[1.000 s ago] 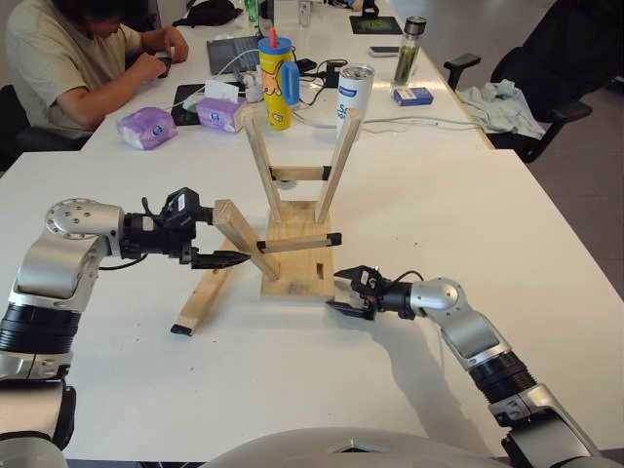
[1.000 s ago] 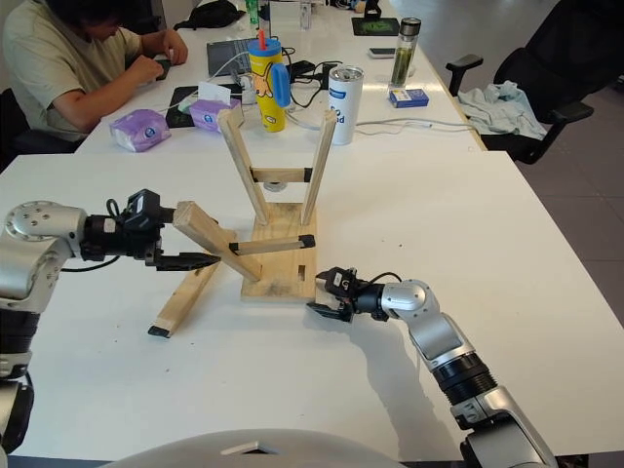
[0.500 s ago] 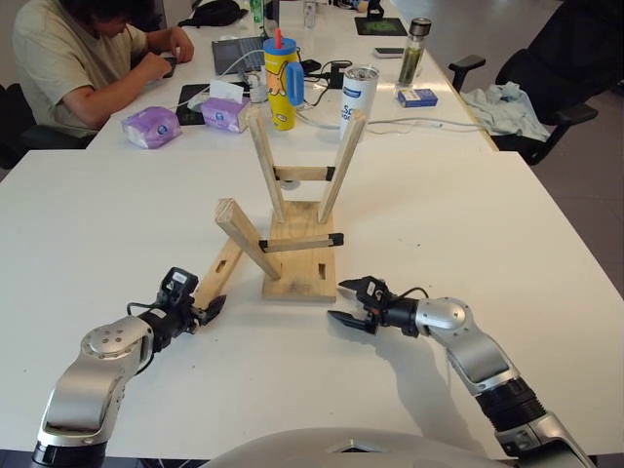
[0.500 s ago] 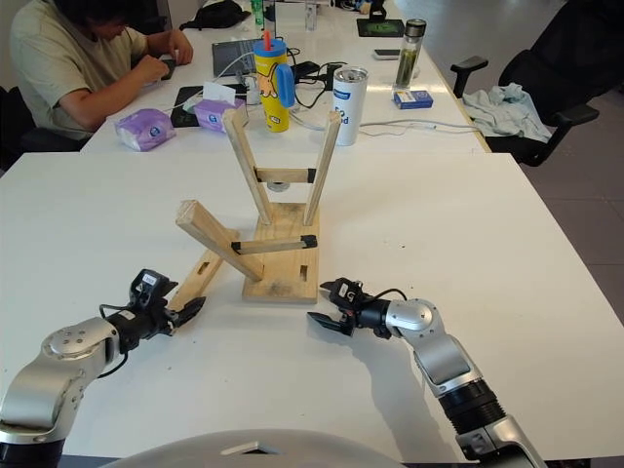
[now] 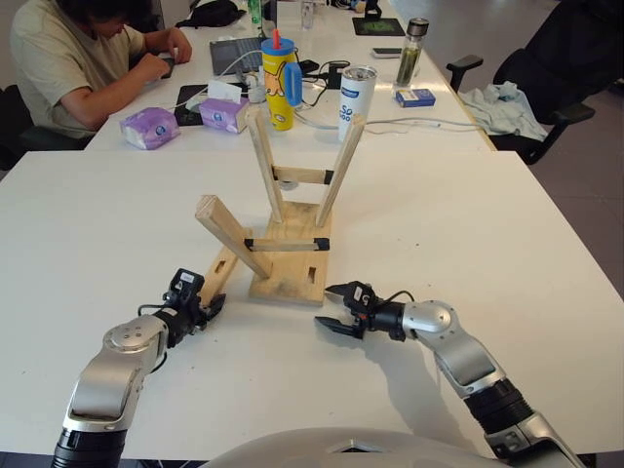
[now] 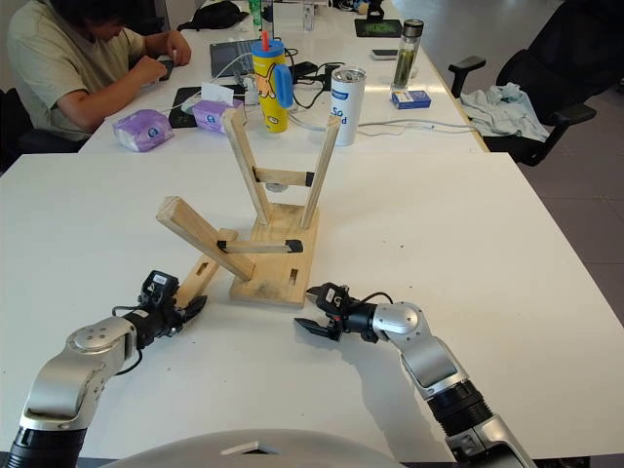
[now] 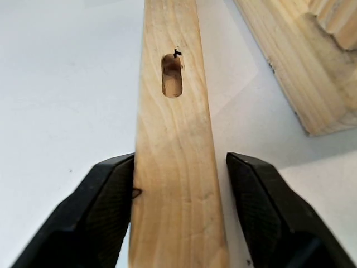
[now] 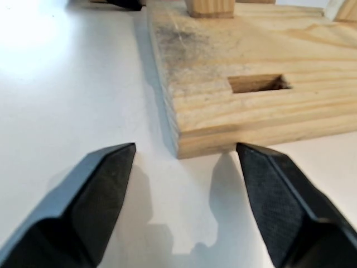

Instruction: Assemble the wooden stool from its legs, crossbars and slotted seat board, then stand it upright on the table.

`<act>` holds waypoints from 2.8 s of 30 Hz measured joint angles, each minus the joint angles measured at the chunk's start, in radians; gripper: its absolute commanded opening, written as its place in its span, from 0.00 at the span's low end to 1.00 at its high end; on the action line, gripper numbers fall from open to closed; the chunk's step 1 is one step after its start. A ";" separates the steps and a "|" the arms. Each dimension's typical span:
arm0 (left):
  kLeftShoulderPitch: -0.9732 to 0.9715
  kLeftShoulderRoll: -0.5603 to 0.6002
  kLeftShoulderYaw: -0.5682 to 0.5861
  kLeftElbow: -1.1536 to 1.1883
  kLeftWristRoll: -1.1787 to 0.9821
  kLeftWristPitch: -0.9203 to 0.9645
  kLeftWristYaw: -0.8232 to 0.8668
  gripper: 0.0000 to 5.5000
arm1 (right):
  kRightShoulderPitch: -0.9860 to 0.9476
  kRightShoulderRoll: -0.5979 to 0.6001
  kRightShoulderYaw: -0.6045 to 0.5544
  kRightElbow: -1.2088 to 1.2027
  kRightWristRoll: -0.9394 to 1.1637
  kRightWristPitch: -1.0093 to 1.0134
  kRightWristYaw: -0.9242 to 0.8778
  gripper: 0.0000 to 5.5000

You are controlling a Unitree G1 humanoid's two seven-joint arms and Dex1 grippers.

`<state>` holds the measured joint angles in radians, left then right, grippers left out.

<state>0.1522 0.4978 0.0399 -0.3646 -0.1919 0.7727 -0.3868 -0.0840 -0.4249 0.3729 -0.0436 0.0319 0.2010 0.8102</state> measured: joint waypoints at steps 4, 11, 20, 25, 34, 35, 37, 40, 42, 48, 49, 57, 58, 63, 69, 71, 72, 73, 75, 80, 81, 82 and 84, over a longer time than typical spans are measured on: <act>-0.013 0.001 0.018 0.057 0.001 -0.054 -0.002 0.37 | -0.006 0.001 -0.007 0.008 -0.008 -0.004 -0.014 0.61; -0.100 -0.018 0.174 0.144 -0.039 -0.153 0.033 0.37 | 0.023 0.003 -0.168 -0.025 0.115 0.078 -0.052 0.61; -0.488 -0.061 0.432 -0.107 -0.696 -0.178 0.000 0.37 | 0.019 0.041 -0.319 -0.034 0.268 0.189 -0.109 0.61; -0.667 -0.013 0.340 -0.169 -1.125 -0.039 0.072 0.37 | 0.018 0.034 -0.367 -0.034 0.327 0.239 -0.108 0.61; -0.553 -0.156 -0.070 -0.319 -1.240 -0.011 0.177 0.37 | -0.172 -0.255 -0.615 0.018 0.599 0.484 0.123 0.61; -0.532 -0.166 -0.091 -0.317 -1.210 -0.020 0.161 0.37 | -0.180 -0.275 -0.627 0.019 0.650 0.541 0.161 0.61; -0.487 -0.180 -0.125 -0.308 -1.165 -0.031 0.126 0.37 | -0.184 -0.350 -0.651 0.027 0.743 0.662 0.255 0.66; -0.421 -0.178 -0.160 -0.287 -1.109 -0.040 0.059 0.37 | -0.173 -0.477 -0.720 0.033 0.895 0.848 0.383 0.75; -0.380 -0.174 -0.185 -0.261 -1.063 -0.042 0.008 0.37 | -0.171 -0.509 -0.751 0.019 0.973 0.924 0.435 0.80; -0.283 -0.123 -0.232 -0.137 -0.927 -0.051 -0.177 0.37 | -0.179 -0.461 -0.777 -0.020 1.177 1.063 0.414 0.91; -0.275 -0.117 -0.239 -0.128 -0.916 -0.050 -0.205 0.37 | -0.184 -0.438 -0.779 -0.026 1.204 1.067 0.385 0.91; -0.267 -0.102 -0.247 -0.120 -0.894 -0.029 -0.285 0.37 | -0.204 -0.342 -0.785 -0.028 1.319 1.080 0.235 0.88; -0.267 -0.100 -0.248 -0.120 -0.894 -0.022 -0.290 0.37 | -0.205 -0.336 -0.785 -0.028 1.338 1.084 0.225 0.87; -0.268 -0.095 -0.247 -0.114 -0.895 0.010 -0.307 0.37 | -0.205 -0.332 -0.785 -0.028 1.402 1.109 0.203 0.70; -0.268 -0.077 -0.237 -0.112 -0.895 0.033 -0.337 0.37 | -0.203 -0.333 -0.774 -0.043 1.400 1.111 0.203 0.52; -0.268 -0.070 -0.233 -0.112 -0.895 0.043 -0.345 0.37 | -0.200 -0.334 -0.764 -0.056 1.388 1.106 0.203 0.45; -0.268 -0.068 -0.231 -0.112 -0.895 0.046 -0.346 0.37 | -0.199 -0.335 -0.758 -0.061 1.381 1.101 0.204 0.43; -0.268 -0.068 -0.229 -0.112 -0.895 0.048 -0.348 0.37 | -0.197 -0.335 -0.755 -0.065 1.373 1.098 0.204 0.40; -0.268 -0.070 -0.226 -0.112 -0.890 0.047 -0.350 0.47 | -0.191 -0.336 -0.753 -0.073 1.355 1.078 0.207 0.39; -0.269 -0.095 -0.179 -0.108 -0.902 0.041 -0.320 0.61 | -0.172 -0.339 -0.741 -0.079 1.303 1.044 0.216 0.38; -0.269 -0.098 -0.174 -0.102 -0.903 0.042 -0.311 0.65 | -0.172 -0.339 -0.738 -0.079 1.283 1.029 0.218 0.38; -0.268 -0.096 -0.174 -0.098 -0.891 0.042 -0.306 0.65 | -0.172 -0.338 -0.737 -0.077 1.244 0.991 0.212 0.38; -0.260 -0.080 -0.182 -0.094 -0.834 0.032 -0.303 0.65 | -0.171 -0.333 -0.737 -0.068 1.159 0.898 0.198 0.38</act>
<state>-0.1080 0.4178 -0.1418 -0.4588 -1.0256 0.8052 -0.6896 -0.2552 -0.7575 -0.3639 -0.1120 1.1907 1.0990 1.0086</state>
